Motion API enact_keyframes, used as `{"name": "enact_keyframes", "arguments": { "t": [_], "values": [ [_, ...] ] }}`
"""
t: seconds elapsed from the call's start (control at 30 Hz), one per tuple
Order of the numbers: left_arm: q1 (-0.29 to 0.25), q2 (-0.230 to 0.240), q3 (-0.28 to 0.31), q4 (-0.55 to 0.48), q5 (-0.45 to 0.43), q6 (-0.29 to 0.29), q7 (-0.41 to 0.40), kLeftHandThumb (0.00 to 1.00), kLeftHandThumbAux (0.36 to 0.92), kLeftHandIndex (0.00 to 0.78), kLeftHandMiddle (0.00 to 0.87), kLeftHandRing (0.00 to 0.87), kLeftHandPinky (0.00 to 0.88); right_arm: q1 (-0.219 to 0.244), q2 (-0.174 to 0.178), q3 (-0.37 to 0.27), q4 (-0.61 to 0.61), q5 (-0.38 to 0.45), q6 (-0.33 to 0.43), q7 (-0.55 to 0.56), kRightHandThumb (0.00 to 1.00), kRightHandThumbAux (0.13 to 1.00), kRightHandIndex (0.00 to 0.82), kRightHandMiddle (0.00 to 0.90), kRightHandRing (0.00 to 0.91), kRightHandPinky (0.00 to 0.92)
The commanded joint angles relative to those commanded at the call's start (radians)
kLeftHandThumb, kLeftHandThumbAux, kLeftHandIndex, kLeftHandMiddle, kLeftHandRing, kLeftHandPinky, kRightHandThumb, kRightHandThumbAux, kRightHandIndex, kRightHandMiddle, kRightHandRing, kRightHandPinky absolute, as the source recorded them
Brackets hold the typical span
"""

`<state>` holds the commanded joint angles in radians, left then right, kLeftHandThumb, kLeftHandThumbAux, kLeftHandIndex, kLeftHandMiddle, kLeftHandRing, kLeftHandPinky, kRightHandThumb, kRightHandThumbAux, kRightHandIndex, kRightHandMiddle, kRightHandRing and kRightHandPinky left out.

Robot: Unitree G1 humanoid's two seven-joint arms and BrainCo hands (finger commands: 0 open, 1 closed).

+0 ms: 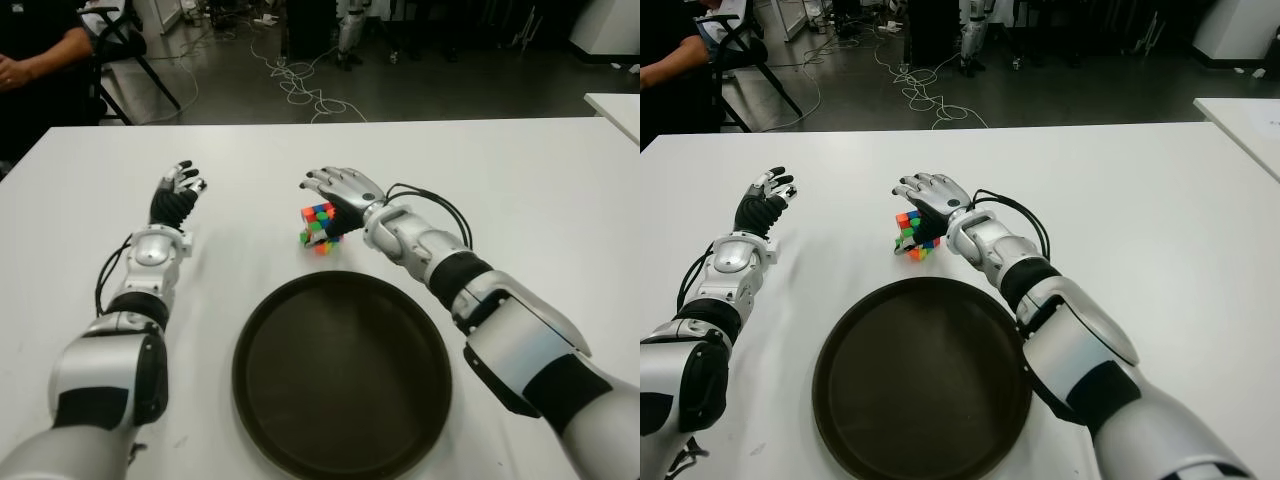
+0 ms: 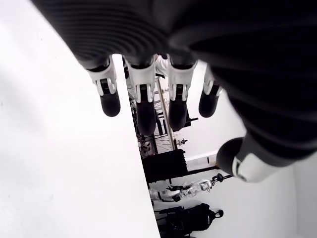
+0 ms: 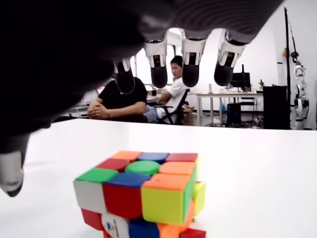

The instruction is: Pick up the Rubik's Cube and put it in the plate

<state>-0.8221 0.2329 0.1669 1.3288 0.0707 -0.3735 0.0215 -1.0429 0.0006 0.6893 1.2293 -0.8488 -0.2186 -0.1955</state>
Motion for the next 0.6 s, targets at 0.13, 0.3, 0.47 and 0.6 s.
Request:
{"name": "enact_keyframes", "arguments": {
  "t": [0.13, 0.3, 0.47, 0.6],
  "values": [
    [0.0, 0.001, -0.003, 0.0, 0.003, -0.002, 0.0, 0.15, 0.562, 0.074, 0.15, 0.122, 0.08, -0.004, 0.008, 0.012, 0.001, -0.005, 0.02, 0.012, 0.0, 0.473, 0.0, 0.0, 0.0, 0.049],
    [0.002, 0.0, -0.006, -0.001, 0.005, -0.004, 0.001, 0.135, 0.573, 0.074, 0.145, 0.117, 0.078, -0.013, 0.024, 0.032, 0.009, -0.016, 0.048, 0.041, 0.0, 0.498, 0.0, 0.0, 0.0, 0.046],
    [0.002, 0.0, -0.005, -0.001, 0.003, -0.004, 0.0, 0.131, 0.571, 0.074, 0.14, 0.111, 0.072, -0.02, 0.036, 0.039, 0.013, -0.015, 0.066, 0.066, 0.0, 0.518, 0.0, 0.0, 0.0, 0.034],
    [0.002, -0.001, 0.0, -0.001, -0.002, 0.001, 0.0, 0.139, 0.563, 0.068, 0.137, 0.107, 0.071, -0.026, 0.048, 0.045, 0.019, -0.014, 0.078, 0.089, 0.0, 0.529, 0.0, 0.0, 0.0, 0.03]
  ]
}}
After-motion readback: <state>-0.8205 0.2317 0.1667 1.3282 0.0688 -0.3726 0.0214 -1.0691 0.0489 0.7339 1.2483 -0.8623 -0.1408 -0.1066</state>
